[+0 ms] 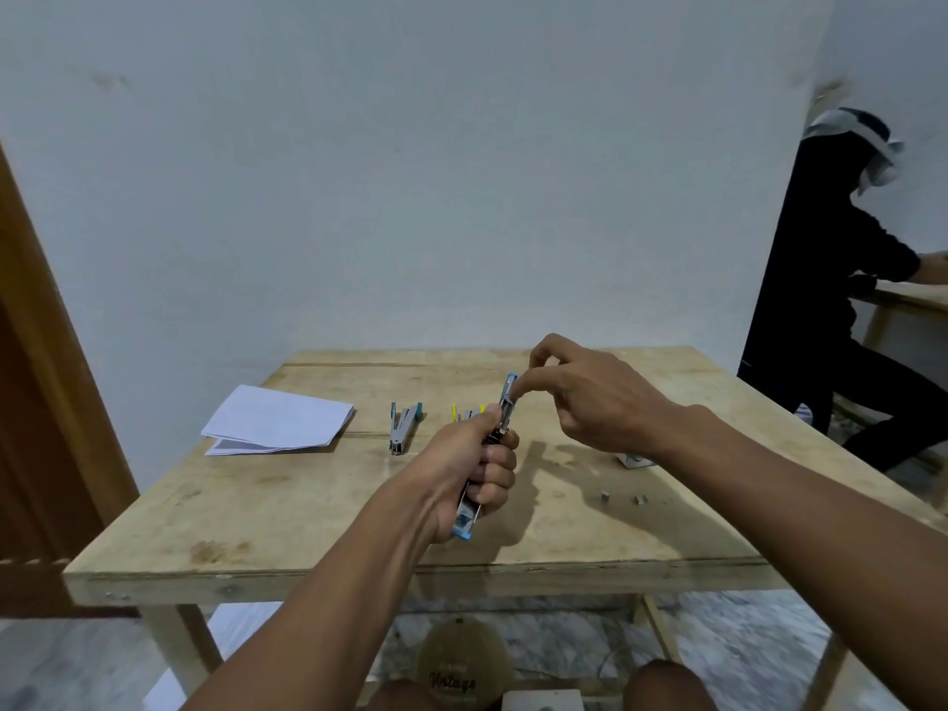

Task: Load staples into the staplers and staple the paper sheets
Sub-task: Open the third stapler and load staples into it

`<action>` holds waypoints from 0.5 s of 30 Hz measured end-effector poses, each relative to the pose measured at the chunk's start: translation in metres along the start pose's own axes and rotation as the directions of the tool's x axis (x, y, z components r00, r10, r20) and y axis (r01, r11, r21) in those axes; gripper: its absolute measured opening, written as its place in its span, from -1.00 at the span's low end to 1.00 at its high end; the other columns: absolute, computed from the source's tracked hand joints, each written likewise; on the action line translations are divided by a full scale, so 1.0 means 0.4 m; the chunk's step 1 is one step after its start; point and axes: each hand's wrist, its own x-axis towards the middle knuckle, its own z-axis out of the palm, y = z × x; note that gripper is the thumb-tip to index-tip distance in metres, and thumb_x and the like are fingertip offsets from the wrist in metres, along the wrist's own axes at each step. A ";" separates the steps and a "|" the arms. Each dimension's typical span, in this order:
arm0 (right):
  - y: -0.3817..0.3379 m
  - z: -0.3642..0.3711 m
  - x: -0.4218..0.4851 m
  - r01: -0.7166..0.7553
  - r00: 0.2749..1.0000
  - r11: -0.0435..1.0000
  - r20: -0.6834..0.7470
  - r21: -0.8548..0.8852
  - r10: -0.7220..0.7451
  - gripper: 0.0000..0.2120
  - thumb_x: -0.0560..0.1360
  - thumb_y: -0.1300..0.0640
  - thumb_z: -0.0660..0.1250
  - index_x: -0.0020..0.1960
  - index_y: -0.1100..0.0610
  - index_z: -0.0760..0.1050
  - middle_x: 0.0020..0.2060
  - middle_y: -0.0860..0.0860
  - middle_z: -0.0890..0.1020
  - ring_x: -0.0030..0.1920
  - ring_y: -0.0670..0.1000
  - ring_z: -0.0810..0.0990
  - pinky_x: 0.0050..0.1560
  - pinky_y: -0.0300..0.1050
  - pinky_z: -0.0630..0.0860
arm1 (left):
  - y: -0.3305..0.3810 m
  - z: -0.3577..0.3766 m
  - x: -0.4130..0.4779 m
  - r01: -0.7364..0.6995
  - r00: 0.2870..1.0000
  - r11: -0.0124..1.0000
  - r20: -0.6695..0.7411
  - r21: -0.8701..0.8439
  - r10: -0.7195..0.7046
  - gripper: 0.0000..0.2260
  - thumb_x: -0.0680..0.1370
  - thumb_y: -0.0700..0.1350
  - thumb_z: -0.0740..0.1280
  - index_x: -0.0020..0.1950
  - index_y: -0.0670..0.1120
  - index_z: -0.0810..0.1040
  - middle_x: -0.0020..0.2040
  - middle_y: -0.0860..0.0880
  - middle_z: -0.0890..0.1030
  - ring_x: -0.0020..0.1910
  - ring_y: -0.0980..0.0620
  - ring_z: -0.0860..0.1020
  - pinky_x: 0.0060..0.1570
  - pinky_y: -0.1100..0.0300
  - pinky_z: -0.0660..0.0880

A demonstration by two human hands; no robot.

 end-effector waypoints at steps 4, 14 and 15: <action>0.008 0.008 -0.001 0.025 1.000 0.999 -0.017 0.020 -0.025 -0.48 0.37 0.38 0.17 0.10 -0.12 0.61 0.05 0.00 0.50 -0.38 0.09 0.41 -0.33 0.05 0.50 | -0.001 0.006 -0.005 0.003 1.000 1.000 -0.006 0.007 -0.003 -0.61 0.65 0.12 0.11 -0.29 -0.06 0.35 -0.54 0.10 0.17 -0.67 0.19 0.11 -0.68 0.38 -0.01; -0.018 0.035 0.002 -0.473 0.783 0.637 -0.041 0.609 0.621 -0.76 0.52 0.27 0.17 -0.04 0.13 0.61 -0.14 0.03 0.58 -0.18 0.03 0.57 -0.08 0.05 0.51 | 0.009 0.024 -0.016 -0.126 0.975 0.919 -0.124 0.374 0.184 -0.62 0.67 0.09 0.05 -0.24 -0.09 0.38 -0.50 0.03 0.30 -0.63 0.11 0.24 -0.65 0.32 0.15; -0.024 0.037 0.005 -0.532 0.629 0.268 0.163 0.804 0.760 -0.79 0.54 0.25 0.16 -0.09 0.21 0.57 -0.19 0.10 0.59 -0.23 0.09 0.58 -0.13 0.11 0.53 | 0.008 0.028 -0.021 -0.149 0.937 0.725 -0.138 0.672 0.321 -0.61 0.68 0.07 0.01 -0.17 -0.12 0.44 -0.43 -0.04 0.44 -0.54 0.03 0.40 -0.56 0.22 0.31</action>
